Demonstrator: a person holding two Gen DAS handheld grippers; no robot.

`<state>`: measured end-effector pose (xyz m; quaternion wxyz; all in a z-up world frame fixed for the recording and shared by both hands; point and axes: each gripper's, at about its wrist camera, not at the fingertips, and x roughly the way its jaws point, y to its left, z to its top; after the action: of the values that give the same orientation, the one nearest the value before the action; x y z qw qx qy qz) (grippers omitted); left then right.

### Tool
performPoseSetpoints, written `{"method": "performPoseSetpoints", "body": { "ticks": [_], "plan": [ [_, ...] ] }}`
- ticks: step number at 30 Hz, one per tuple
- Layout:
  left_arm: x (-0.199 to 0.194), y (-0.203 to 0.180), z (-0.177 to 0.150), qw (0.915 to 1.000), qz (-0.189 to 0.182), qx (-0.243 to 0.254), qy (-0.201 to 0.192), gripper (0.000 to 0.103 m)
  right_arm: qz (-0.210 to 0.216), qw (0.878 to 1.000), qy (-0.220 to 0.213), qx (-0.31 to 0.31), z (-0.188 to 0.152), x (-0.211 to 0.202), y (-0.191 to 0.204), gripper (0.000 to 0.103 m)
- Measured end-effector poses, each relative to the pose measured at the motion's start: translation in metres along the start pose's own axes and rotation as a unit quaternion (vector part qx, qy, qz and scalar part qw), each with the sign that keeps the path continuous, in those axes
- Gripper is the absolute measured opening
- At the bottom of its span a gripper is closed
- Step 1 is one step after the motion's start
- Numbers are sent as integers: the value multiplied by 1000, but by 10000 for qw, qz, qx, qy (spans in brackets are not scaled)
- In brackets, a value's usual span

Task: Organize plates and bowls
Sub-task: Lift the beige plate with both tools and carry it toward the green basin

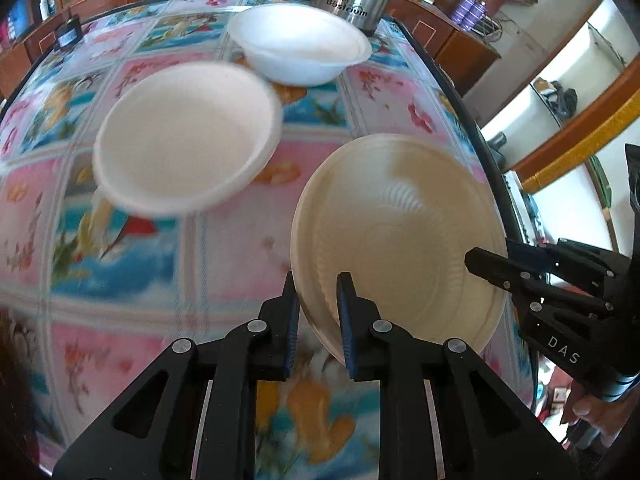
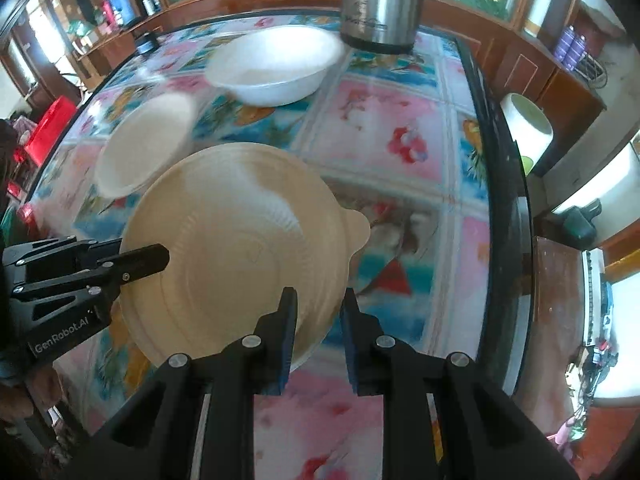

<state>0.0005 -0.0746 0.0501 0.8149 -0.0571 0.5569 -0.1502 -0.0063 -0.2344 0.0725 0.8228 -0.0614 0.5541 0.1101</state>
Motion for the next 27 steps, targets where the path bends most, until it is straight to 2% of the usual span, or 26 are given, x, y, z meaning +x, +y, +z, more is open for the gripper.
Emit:
{"method": "performPoseSetpoints", "body": {
  "ticks": [6,12,18,27],
  "plan": [
    [-36,31,-31,10000,40,-26,-87,17,104,9995,-23,-314,-16,-11,44,24],
    [-68,72,-55,9989,337,-116,-301,17,306,9970,-139,-694,-16,-16,95,24],
    [-91,110,-69,9959,650,-315,-538,17,507,9931,-193,-1040,-8,-12,141,25],
    [-127,154,-78,9912,805,-595,-862,17,654,9863,-294,-1487,9,-18,195,25]
  ]
}}
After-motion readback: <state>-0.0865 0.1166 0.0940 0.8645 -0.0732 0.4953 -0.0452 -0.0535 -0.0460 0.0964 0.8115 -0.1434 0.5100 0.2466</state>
